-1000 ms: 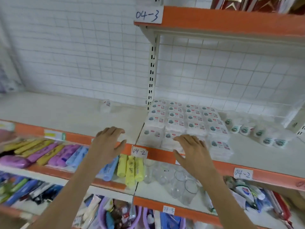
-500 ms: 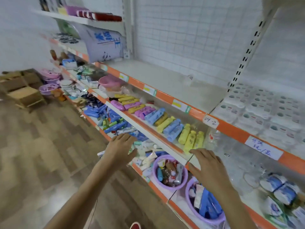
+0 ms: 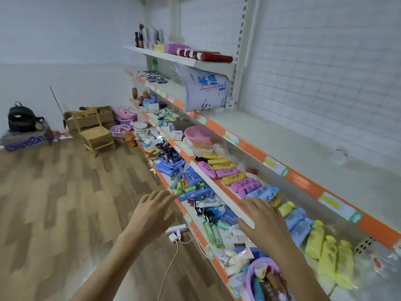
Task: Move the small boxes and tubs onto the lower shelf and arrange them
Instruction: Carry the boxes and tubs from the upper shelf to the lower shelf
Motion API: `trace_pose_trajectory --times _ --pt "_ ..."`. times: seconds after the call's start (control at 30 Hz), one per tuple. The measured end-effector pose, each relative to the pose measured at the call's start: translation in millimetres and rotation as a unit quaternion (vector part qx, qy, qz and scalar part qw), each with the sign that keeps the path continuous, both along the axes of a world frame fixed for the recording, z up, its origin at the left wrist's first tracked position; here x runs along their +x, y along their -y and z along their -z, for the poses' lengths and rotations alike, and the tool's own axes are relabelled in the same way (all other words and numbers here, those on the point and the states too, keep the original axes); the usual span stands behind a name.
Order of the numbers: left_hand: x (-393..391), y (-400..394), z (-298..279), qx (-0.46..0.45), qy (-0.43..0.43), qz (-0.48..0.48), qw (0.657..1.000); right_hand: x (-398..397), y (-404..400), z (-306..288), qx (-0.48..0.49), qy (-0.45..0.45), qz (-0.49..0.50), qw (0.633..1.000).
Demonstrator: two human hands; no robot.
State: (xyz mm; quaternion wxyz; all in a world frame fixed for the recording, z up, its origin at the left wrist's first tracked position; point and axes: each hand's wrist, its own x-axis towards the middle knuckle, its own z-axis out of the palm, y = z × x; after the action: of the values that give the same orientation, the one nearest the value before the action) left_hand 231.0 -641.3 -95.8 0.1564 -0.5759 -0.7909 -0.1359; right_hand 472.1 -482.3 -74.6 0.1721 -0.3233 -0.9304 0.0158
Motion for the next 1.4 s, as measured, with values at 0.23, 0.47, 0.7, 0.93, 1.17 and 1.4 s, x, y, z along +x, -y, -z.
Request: trace_pose_trajectory --times 0.23,0.47,0.7,0.93,1.17,1.4 --pt "-94 -50 -4 -0.002 -0.013 0.029 0.999 -83 -31 -4 -0.012 -0.006 0.039 0.999" --pt "-142 -127 5 -0.001 0.009 0.082 0.997 -113 -85 -2 -0.039 0.007 0.092 0.995" --pt "-172 -241 -5 0.003 0.009 0.127 0.992 -145 -191 -20 0.026 -0.022 0.106 0.994" --pt "-229 -377 -61 -0.004 -0.011 0.112 0.994 -202 -329 -70 0.06 -0.036 0.088 0.994" --pt "-267 -504 -92 0.003 0.054 0.105 0.993 -266 -443 -92 0.029 -0.043 0.036 0.998" --pt "-299 -614 -83 -0.095 0.14 0.114 0.979 -349 -541 -73 -0.056 -0.007 0.033 0.998"
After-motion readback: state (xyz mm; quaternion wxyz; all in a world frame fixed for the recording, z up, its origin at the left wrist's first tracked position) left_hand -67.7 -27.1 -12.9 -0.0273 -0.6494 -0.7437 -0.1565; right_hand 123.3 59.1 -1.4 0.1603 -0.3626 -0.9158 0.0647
